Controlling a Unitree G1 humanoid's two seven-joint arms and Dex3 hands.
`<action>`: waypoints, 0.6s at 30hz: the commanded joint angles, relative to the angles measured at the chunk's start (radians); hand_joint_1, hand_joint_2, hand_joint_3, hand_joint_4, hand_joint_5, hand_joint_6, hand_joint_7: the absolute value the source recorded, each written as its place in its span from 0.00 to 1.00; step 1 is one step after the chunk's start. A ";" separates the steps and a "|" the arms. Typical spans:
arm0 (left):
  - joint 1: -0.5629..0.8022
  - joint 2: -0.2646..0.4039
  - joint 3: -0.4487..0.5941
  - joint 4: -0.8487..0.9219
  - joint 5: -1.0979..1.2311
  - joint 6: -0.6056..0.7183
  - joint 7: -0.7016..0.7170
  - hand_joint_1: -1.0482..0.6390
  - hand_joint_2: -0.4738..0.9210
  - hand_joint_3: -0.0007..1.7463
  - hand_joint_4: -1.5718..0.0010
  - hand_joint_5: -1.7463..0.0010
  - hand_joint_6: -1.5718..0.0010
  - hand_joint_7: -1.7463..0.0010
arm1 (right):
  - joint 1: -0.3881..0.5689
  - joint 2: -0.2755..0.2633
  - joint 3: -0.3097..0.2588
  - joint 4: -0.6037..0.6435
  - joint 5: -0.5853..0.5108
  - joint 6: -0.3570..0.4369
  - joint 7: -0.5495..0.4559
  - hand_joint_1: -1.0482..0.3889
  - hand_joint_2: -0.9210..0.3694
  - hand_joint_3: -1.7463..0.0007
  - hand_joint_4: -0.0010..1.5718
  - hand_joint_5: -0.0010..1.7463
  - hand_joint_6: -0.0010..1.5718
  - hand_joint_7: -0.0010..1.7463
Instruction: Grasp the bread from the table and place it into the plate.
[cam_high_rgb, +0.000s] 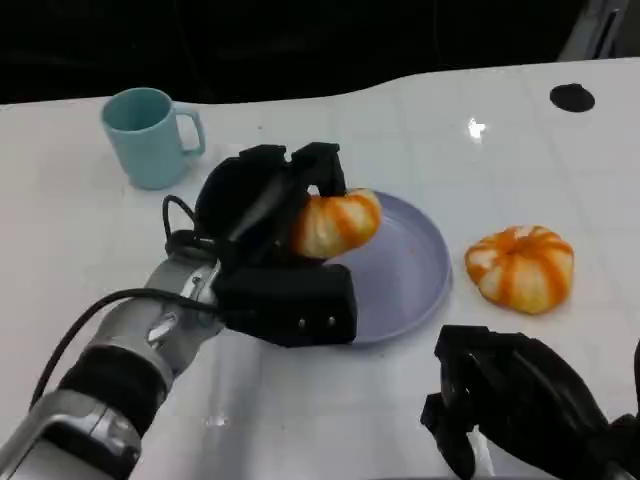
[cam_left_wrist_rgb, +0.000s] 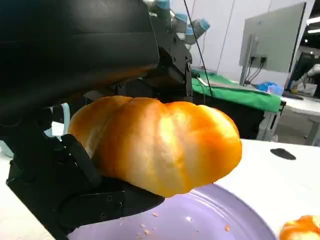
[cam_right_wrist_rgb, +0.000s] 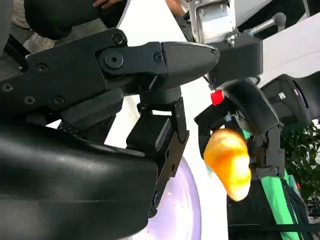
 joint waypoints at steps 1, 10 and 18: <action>-0.048 -0.005 0.010 0.032 -0.065 0.012 -0.123 0.46 0.77 0.39 0.56 0.07 0.48 0.53 | 0.007 -0.011 -0.008 -0.013 0.009 -0.010 0.006 0.10 0.00 0.79 0.82 0.94 0.70 0.90; -0.052 0.076 -0.047 -0.082 -0.067 0.083 -0.455 0.22 1.00 0.20 0.92 0.82 0.83 1.00 | 0.013 -0.003 -0.006 -0.027 0.011 0.000 -0.007 0.09 0.00 0.79 0.82 0.94 0.70 0.90; -0.029 0.125 -0.071 -0.180 -0.051 0.119 -0.546 0.14 1.00 0.26 0.98 0.85 0.86 1.00 | 0.024 -0.002 -0.004 -0.039 0.009 0.000 -0.013 0.08 0.00 0.79 0.82 0.94 0.70 0.91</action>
